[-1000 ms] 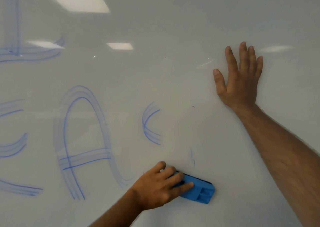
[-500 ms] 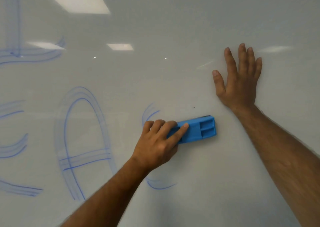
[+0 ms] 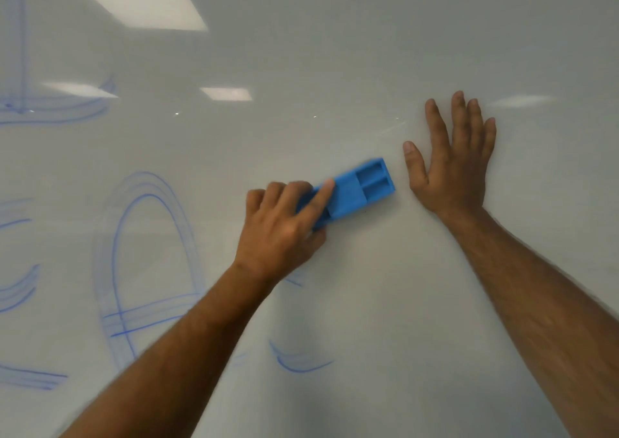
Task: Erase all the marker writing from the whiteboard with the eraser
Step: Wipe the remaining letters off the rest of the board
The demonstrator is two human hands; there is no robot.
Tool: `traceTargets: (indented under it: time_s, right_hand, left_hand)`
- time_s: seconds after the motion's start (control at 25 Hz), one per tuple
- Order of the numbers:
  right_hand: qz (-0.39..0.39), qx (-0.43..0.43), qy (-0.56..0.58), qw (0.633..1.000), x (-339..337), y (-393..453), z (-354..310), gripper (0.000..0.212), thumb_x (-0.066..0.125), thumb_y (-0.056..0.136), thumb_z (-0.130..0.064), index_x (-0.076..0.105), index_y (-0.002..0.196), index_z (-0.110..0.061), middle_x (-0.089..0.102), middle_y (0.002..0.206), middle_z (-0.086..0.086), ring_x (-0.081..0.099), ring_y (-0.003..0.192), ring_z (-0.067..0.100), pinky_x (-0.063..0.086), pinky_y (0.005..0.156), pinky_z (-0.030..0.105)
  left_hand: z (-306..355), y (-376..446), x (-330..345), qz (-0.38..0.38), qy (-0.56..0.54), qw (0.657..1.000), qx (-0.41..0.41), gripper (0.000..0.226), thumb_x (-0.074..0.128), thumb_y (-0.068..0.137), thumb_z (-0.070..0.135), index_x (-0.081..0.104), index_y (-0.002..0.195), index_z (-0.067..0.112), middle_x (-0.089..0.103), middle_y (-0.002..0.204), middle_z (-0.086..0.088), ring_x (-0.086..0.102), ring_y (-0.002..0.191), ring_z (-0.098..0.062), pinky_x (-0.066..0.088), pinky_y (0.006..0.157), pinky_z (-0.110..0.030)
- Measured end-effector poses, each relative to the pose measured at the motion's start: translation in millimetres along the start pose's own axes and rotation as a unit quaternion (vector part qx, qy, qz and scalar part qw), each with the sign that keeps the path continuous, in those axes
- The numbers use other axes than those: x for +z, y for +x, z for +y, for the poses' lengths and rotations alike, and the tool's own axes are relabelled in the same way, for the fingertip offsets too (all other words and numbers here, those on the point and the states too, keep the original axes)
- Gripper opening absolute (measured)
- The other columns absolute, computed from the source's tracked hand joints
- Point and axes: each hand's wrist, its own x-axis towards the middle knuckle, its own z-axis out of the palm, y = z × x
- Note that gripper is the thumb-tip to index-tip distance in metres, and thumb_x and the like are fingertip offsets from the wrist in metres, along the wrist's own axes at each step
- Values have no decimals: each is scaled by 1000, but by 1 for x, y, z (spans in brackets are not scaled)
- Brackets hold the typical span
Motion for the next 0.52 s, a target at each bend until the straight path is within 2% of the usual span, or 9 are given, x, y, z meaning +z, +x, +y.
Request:
traceTargets:
  time_s: [0.08, 0.16, 0.24, 0.4, 0.52]
  right_hand:
    - [0, 2, 0, 1000, 0, -1, -1, 65, 32, 105, -56, 33, 158, -19, 25, 165, 19, 21, 152, 41, 14, 122, 62]
    - [1, 2, -2, 1000, 0, -1, -1, 65, 32, 105, -56, 34, 158, -19, 25, 165, 19, 21, 152, 41, 14, 122, 62]
    - [1, 2, -6, 1000, 0, -1, -2, 65, 33, 105, -55, 33, 158, -19, 25, 165, 19, 22, 152, 41, 14, 122, 62]
    - [-1, -1, -7, 1000, 0, 0, -1, 65, 32, 105, -56, 33, 159, -19, 25, 165, 20, 21, 152, 42, 13, 122, 62]
    - [-6, 0, -4, 1000, 0, -2, -1, 65, 32, 105, -56, 32, 159, -19, 24, 165, 20, 20, 153, 41, 12, 122, 62]
  left_hand:
    - [0, 5, 2, 3, 20, 998, -62, 55, 66, 81, 35, 65, 134, 19, 66, 111, -7, 51, 90, -26, 28, 73, -38]
    - [5, 3, 3, 0, 10, 998, -67, 56, 66, 81, 34, 65, 134, 18, 66, 111, -7, 51, 90, -26, 28, 73, -37]
    - [10, -4, 3, -12, -24, 1000, -7, 56, 70, 78, 28, 66, 134, 19, 67, 112, -7, 54, 88, -28, 33, 73, -39]
    - [22, -29, 1, -50, -87, 984, 147, 50, 63, 83, 20, 68, 132, 19, 69, 111, -6, 57, 85, -28, 38, 72, -39]
    - [22, -40, 1, -58, -93, 975, 194, 46, 62, 86, 19, 68, 132, 18, 69, 107, -6, 57, 81, -26, 40, 69, -39]
